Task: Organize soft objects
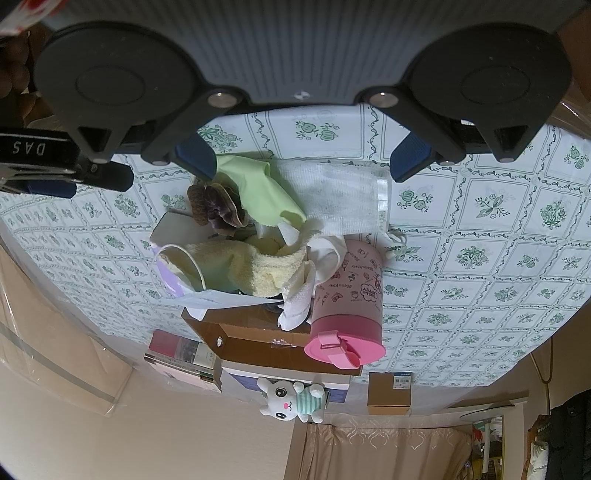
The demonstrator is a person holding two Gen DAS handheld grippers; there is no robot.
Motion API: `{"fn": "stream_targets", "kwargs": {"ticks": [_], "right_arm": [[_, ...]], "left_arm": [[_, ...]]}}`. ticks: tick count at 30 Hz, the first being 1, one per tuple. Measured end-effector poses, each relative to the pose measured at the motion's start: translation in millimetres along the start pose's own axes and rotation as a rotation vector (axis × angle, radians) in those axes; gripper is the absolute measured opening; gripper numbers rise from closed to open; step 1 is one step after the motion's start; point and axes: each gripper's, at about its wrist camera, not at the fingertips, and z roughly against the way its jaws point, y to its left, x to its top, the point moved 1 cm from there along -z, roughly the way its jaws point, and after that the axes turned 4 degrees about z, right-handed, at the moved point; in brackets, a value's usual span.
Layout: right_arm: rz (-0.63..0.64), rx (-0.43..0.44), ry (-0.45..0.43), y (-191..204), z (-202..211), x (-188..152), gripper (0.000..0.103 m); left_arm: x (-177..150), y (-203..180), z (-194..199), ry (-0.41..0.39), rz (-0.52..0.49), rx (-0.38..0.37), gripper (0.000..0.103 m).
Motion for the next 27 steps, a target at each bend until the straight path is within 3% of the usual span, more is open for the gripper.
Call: {"fn": "stream_targets", "kwargs": {"ticks": [27], "right_arm": [[-0.007, -0.002, 0.013, -3.1, -6.1, -1.5, 0.103]], "left_arm": [[1.2, 1.3, -5.8, 0.014, -0.001, -0.009, 0.099]]}}
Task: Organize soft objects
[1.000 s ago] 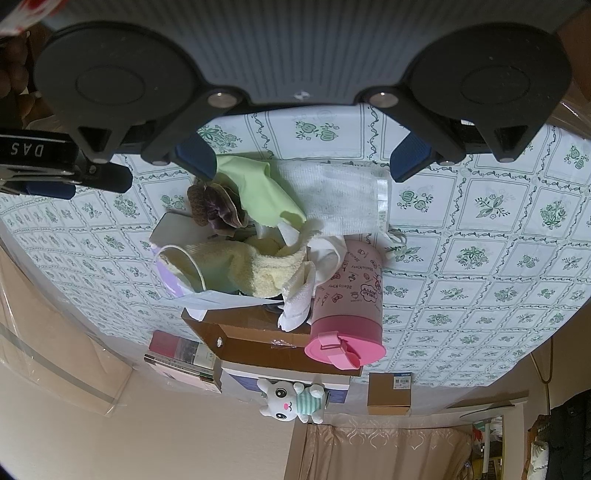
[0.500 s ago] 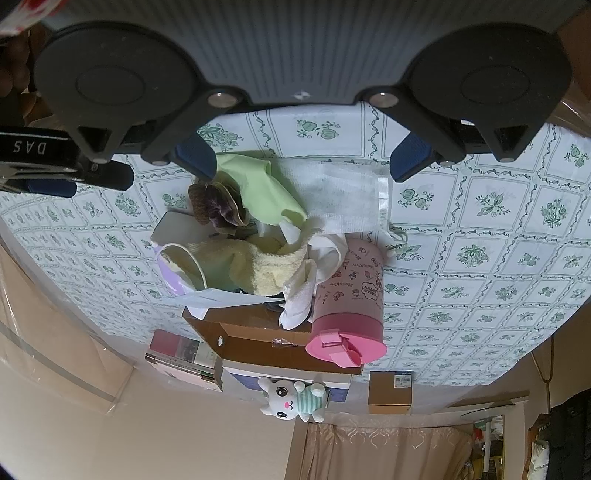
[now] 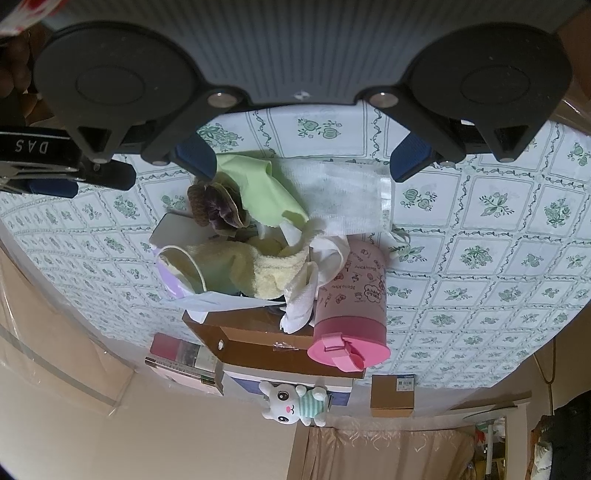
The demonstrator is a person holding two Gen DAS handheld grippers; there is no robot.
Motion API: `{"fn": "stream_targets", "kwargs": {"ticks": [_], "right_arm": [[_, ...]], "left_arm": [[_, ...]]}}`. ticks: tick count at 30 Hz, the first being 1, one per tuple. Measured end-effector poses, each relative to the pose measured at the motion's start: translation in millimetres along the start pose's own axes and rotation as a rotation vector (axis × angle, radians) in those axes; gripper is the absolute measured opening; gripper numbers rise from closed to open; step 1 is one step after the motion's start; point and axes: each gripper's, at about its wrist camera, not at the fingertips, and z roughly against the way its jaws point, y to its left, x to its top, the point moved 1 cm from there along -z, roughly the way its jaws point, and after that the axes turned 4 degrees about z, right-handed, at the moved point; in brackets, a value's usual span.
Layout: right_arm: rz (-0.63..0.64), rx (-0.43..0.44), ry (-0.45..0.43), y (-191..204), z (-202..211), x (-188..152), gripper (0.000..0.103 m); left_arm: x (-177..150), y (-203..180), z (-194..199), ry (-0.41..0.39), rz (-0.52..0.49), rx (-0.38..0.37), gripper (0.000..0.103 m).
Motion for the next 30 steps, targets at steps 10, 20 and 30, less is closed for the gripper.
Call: {"fn": "stream_targets", "kwargs": {"ticks": [10, 20, 30], "right_arm": [[-0.003, -0.003, 0.023, -7.1, -18.8, -2.4, 0.102], [0.025, 0.044, 0.025, -15.4, -49.1, -3.5, 0.102], [0.030, 0.085, 0.047, -19.4, -77.3, 0.8, 0.086]], "left_arm": [[4.4, 6.5, -19.3, 0.021, 0.000, -0.001, 0.098], [9.3, 10.5, -53.1, 0.062, 0.003, 0.008, 0.098], [17.1, 7.4, -79.2, 0.082, -0.005, -0.007, 0.098]]}}
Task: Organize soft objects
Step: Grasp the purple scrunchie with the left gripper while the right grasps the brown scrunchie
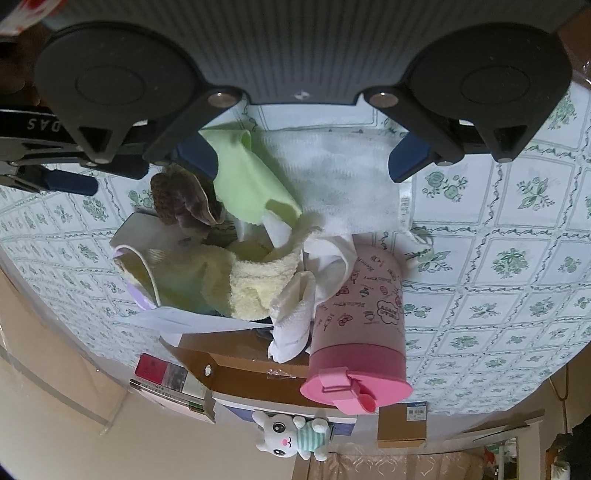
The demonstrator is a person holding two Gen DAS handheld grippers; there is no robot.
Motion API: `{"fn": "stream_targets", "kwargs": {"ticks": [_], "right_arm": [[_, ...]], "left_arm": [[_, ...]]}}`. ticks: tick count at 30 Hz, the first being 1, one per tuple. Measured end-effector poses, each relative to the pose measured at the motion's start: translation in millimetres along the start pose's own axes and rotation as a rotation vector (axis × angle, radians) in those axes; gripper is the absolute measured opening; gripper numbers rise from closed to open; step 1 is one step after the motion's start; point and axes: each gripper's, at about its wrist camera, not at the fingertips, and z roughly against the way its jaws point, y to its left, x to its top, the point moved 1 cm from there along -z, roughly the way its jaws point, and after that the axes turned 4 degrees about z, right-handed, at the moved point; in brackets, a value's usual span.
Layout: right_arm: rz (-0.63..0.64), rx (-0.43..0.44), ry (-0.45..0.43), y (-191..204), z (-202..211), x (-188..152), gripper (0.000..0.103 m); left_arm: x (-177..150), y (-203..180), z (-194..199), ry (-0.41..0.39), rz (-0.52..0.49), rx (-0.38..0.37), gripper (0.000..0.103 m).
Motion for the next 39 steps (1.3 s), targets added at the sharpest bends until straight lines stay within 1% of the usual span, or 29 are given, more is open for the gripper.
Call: {"fn": "stream_targets", "kwargs": {"ticks": [1, 5, 6, 9, 10, 13, 16, 17, 18, 19, 20, 22, 25, 26, 28, 30, 32, 33, 35, 36, 38, 39], "right_arm": [[0.004, 0.002, 0.002, -0.2, -2.3, 0.2, 0.084], [0.023, 0.009, 0.008, -0.4, -11.0, 1.8, 0.072], [0.026, 0.011, 0.010, -0.8, -13.0, 2.2, 0.070], [0.037, 0.017, 0.019, -2.2, -20.5, 3.4, 0.058], [0.038, 0.021, 0.021, -2.4, -22.6, 3.8, 0.057], [0.050, 0.032, 0.023, -2.4, -29.2, 5.4, 0.047], [0.063, 0.049, 0.018, -2.1, -32.2, 6.2, 0.031], [0.068, 0.052, 0.015, -2.0, -32.4, 6.3, 0.020], [0.074, 0.054, 0.010, -1.7, -32.0, 6.3, 0.014], [0.078, 0.055, 0.007, -2.2, -31.0, 6.1, 0.011], [0.079, 0.056, 0.006, -2.7, -29.6, 5.9, 0.011], [0.076, 0.055, 0.002, -5.5, -25.2, 5.0, 0.010], [0.055, 0.035, -0.005, -13.9, -15.9, 1.3, 0.010], [0.046, 0.028, -0.007, -16.6, -13.3, 0.0, 0.010], [0.025, 0.011, -0.009, -23.0, -6.9, -3.0, 0.010], [0.007, -0.005, -0.009, -28.7, -1.8, -5.4, 0.010], [-0.004, -0.020, -0.006, -33.4, 1.5, -7.0, 0.010], [-0.009, -0.026, -0.004, -35.5, 2.8, -7.9, 0.010], [-0.013, -0.034, -0.001, -38.6, 4.7, -8.9, 0.010], [-0.016, -0.037, 0.000, -39.5, 5.6, -9.5, 0.010], [-0.023, -0.040, -0.002, -40.2, 6.9, -10.5, 0.010], [-0.025, -0.041, -0.003, -40.4, 7.6, -10.6, 0.010]], "left_arm": [[0.6, -0.5, -2.1, 0.002, -0.001, -0.004, 0.097], [2.4, -2.4, -9.2, 0.009, -0.003, -0.028, 0.095], [2.9, -2.6, -10.7, 0.010, -0.001, -0.036, 0.095], [4.0, -4.0, -15.5, 0.017, 0.004, -0.057, 0.095], [4.2, -5.1, -17.0, 0.019, 0.003, -0.059, 0.095], [4.6, -9.4, -20.4, 0.020, -0.012, -0.063, 0.095], [4.2, -14.3, -22.7, 0.019, -0.037, -0.076, 0.093], [4.1, -16.3, -23.2, 0.017, -0.045, -0.086, 0.092], [4.2, -17.9, -23.6, 0.015, -0.053, -0.097, 0.091], [4.4, -19.8, -23.8, 0.013, -0.062, -0.106, 0.090], [4.5, -22.9, -23.7, 0.010, -0.080, -0.118, 0.090], [5.2, -29.8, -24.0, 0.004, -0.121, -0.138, 0.086], [5.8, -44.6, -26.1, -0.004, -0.193, -0.159, 0.083], [5.4, -49.5, -27.7, -0.006, -0.212, -0.164, 0.080], [4.9, -60.3, -31.9, -0.009, -0.251, -0.173, 0.073], [3.6, -70.8, -37.0, -0.012, -0.282, -0.175, 0.069], [1.5, -81.3, -42.7, -0.015, -0.317, -0.171, 0.061], [0.3, -85.5, -45.3, -0.014, -0.334, -0.165, 0.056], [-3.3, -95.0, -50.1, -0.019, -0.380, -0.147, 0.052], [-5.0, -98.4, -52.9, -0.018, -0.399, -0.134, 0.045], [-7.9, -101.7, -58.7, -0.011, -0.416, -0.119, 0.037], [-9.4, -103.3, -61.9, -0.010, -0.424, -0.112, 0.035]]}}
